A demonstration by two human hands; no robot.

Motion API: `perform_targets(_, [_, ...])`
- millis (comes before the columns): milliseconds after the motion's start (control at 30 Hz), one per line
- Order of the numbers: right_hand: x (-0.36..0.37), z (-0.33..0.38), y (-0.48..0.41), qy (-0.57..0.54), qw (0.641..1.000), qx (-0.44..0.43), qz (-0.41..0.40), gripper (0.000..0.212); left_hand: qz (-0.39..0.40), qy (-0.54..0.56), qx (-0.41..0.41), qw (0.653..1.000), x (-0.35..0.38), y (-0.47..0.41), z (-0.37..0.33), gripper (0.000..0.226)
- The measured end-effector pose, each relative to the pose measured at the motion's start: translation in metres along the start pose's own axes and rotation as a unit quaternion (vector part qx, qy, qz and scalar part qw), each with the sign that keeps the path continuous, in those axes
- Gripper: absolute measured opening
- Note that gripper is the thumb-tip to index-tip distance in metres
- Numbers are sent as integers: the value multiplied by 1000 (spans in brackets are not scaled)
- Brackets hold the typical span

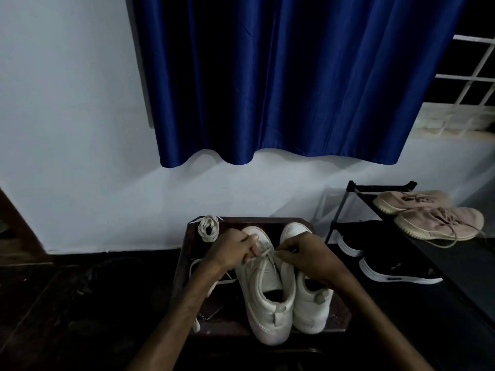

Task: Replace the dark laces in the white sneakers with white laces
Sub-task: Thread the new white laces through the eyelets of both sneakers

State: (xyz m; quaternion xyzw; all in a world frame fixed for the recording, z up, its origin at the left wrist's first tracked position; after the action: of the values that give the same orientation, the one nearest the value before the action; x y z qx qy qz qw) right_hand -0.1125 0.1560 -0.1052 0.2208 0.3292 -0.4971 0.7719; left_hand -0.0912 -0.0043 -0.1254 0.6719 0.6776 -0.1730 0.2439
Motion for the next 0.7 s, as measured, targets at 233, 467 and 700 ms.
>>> perform_targets(233, [1, -11, -2, -38, 999, 11, -11, 11, 6, -43, 8, 999, 4, -1, 4, 20])
perform_targets(467, [2, -14, -3, -52, 998, 17, -19, 10, -98, -269, 58, 956, -4, 1, -9, 19])
perform_targets(700, [1, -15, -3, -51, 998, 19, -21, 11, -100, -213, 112, 965, 0, 3, -21, 7])
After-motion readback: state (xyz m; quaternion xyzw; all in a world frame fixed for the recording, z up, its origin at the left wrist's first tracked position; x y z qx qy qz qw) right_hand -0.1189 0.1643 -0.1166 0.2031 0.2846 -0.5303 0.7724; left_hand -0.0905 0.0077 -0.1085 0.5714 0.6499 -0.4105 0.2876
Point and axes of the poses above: each hand's wrist, its own y-axis away from the middle knuckle, its own x-axis out of the palm, z = x × y, the point moved 8 cm from there along -y, towards the middle knuckle, and after that the axes turned 8 degrees about -y, right-handed, at the moved point
